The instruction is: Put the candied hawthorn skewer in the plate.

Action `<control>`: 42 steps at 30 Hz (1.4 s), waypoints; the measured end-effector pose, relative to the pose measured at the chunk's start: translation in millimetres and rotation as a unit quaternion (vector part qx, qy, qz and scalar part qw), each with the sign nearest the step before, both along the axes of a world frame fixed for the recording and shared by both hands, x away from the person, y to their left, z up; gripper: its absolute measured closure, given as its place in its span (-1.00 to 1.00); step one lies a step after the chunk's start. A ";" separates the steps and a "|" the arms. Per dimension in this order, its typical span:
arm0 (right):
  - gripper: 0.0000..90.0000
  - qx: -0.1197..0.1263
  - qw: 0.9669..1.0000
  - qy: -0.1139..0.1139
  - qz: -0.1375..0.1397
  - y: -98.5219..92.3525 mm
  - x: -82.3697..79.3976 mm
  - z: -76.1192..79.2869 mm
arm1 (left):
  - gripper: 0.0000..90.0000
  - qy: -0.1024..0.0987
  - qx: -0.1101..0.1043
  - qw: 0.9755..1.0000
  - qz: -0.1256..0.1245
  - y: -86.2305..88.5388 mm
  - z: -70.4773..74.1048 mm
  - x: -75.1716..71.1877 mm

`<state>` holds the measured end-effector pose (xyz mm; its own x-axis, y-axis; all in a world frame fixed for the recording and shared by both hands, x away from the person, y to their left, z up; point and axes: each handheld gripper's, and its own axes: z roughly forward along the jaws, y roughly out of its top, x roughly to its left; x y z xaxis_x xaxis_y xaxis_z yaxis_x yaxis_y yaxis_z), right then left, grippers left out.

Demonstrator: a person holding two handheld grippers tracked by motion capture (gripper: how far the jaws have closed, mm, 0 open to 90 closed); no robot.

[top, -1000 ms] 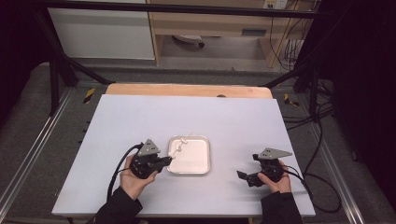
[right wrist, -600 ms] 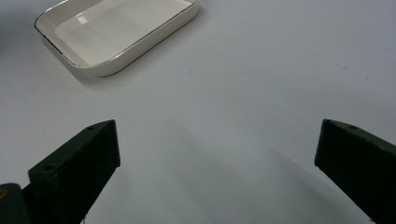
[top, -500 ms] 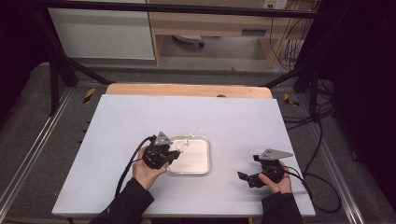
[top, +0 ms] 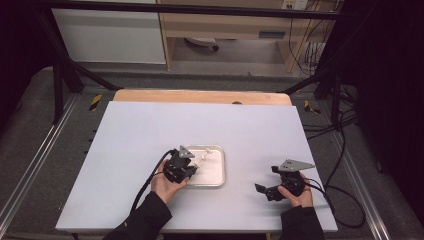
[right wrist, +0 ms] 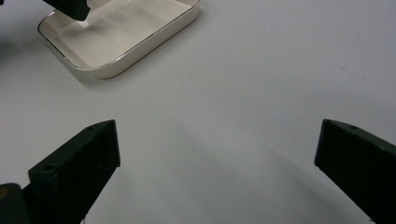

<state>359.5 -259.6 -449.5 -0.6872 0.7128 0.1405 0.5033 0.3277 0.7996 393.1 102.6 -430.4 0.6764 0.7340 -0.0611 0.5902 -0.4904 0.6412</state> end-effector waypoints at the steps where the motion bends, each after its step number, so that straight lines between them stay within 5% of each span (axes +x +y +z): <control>1: -0.98 0.000 1.000 -0.001 0.001 0.0 0.3 -0.1 | 0.96 0.000 0.003 1.000 0.002 -0.4 -1.0 -0.4; 16: -0.98 0.002 1.000 0.001 0.001 0.6 0.0 -0.9 | 0.93 0.002 0.023 1.000 0.003 -5.4 -5.5 -4.1; 27: -0.98 0.006 1.000 0.000 0.003 0.8 -0.5 -0.7 | 0.67 -0.015 0.013 1.000 -0.013 2.4 5.1 -9.3; 42: -0.98 0.006 1.000 0.000 0.001 0.2 -0.7 -0.1 | -0.07 -0.044 0.009 0.998 -0.051 40.1 30.9 -19.9</control>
